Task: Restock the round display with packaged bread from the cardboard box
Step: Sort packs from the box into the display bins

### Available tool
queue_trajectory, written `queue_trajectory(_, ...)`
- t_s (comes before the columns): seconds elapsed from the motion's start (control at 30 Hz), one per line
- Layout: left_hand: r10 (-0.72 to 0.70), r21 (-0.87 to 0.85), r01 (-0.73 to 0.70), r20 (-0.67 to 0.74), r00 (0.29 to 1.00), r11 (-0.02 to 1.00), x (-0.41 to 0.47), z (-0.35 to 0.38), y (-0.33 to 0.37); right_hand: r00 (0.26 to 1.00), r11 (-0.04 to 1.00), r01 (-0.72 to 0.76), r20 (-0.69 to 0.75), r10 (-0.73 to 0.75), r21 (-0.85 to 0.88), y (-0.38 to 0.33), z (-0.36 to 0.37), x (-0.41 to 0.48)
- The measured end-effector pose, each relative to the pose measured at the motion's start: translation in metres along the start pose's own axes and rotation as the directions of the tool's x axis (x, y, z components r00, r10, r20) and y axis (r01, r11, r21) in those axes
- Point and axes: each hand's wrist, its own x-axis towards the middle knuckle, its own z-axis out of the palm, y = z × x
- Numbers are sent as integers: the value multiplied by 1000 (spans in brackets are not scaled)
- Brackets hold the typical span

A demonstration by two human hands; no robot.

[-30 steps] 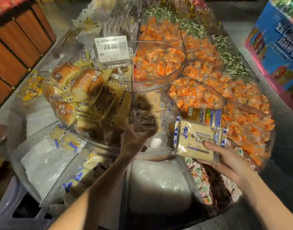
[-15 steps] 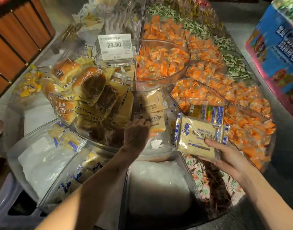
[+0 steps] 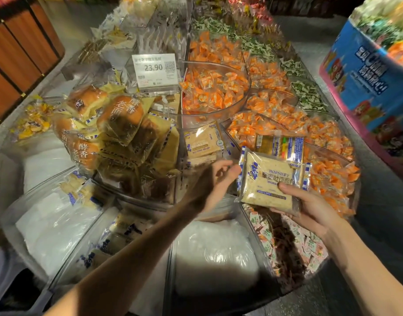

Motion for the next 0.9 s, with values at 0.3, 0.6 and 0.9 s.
queue_trajectory(0.3, -71, -389, 35, -79, 994, 921, -14, 25, 7, 987, 988, 154, 52, -155, 13, 7, 28, -9)
queue_trajectory(0.6, -31, -347, 9, -59, 998, 938, -19, -3, 15, 982, 981, 165, 75, -174, 104, 10, 36, 9)
queue_trajectory(0.9, -152, -531, 52, -146, 978, 846, -6, -11, 20, 978, 985, 150, 135, -161, 85, -5, 59, 17)
